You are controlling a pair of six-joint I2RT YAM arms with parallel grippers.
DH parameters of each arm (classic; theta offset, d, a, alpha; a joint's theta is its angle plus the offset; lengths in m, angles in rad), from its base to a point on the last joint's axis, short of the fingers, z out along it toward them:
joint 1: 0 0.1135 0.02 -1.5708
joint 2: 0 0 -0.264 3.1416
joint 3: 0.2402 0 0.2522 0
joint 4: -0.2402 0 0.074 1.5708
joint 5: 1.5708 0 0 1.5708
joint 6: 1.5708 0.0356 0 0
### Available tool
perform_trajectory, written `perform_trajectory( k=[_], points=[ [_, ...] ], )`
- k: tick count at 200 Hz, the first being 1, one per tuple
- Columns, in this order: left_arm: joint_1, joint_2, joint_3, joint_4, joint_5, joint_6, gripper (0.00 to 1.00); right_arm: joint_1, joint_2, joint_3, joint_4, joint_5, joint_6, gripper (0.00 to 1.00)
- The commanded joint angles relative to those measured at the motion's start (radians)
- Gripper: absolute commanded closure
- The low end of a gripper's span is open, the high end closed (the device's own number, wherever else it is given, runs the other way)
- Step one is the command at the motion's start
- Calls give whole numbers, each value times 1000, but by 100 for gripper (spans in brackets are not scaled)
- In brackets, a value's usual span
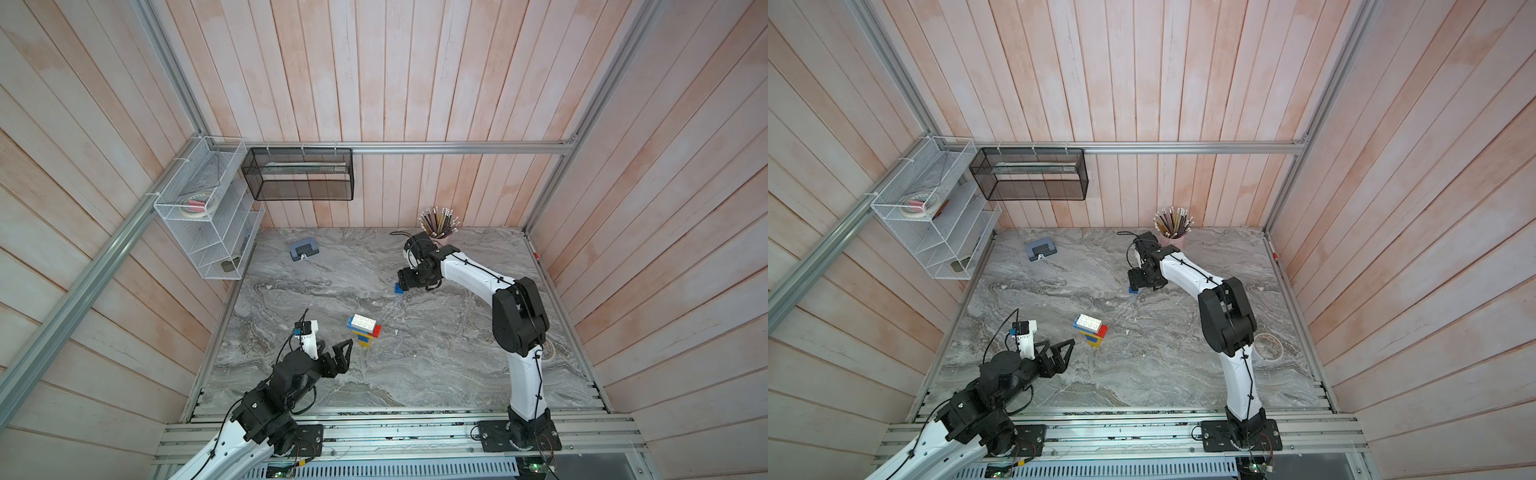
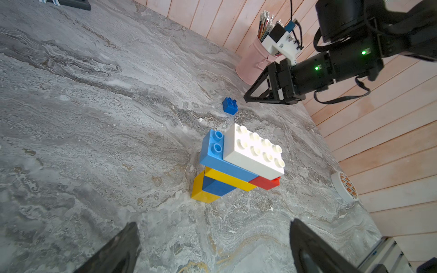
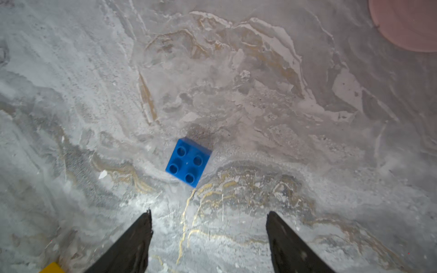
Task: Assemble a spoon with lego
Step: Pick up the lego brick from the center of the board.
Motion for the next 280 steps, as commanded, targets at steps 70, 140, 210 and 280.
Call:
perform_trajectory(
  k=[70, 140, 210, 280],
  points=[
    [4, 4, -24, 21, -12, 36, 0, 31, 139, 160, 29, 114, 165, 32],
    [4, -29, -32, 19, 0, 43, 0, 71, 167, 169, 16, 154, 191, 38],
    [5, -32, -34, 19, 2, 44, 0, 82, 167, 152, 18, 163, 191, 41],
    [4, -32, -34, 18, 2, 44, 0, 82, 185, 142, 13, 155, 190, 45]
  ],
)
